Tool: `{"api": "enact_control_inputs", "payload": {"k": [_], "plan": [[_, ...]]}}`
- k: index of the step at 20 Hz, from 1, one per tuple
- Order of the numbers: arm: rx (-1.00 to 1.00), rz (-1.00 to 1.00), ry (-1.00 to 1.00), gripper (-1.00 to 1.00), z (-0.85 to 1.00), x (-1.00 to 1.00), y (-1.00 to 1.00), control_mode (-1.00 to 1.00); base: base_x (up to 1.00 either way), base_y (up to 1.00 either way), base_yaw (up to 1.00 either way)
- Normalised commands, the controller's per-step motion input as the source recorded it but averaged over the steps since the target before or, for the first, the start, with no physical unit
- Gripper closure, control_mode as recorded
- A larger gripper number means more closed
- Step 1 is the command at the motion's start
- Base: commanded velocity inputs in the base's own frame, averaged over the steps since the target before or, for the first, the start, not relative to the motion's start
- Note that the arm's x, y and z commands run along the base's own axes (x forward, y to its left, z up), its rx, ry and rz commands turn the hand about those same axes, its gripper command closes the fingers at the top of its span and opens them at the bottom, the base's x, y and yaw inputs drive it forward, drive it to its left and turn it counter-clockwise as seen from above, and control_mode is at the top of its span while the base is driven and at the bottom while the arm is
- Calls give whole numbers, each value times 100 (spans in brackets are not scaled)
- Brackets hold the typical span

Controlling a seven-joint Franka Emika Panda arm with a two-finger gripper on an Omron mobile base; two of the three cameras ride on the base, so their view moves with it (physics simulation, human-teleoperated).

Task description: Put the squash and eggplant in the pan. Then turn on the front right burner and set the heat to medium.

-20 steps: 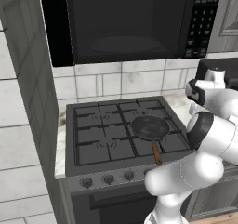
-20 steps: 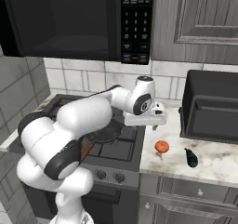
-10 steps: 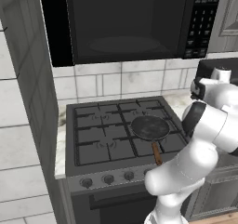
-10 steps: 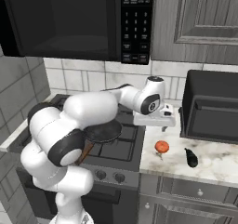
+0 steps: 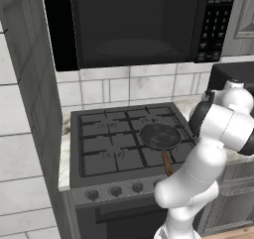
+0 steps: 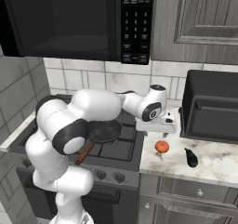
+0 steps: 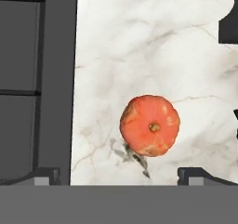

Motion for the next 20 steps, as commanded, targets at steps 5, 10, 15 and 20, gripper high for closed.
{"api": "enact_control_inputs", "payload": {"k": [5,10,15,20], "plan": [[0,-1,-4,-100,-38,6,-10,-100,0,0,0],[0,-1,0,-100,-9,13,-19,-100,0,0,0],[0,0,0,-100,0,2,-26,-100,0,0,0],[0,0,0,-100,-6,10,-7,-100,0,0,0]]}}
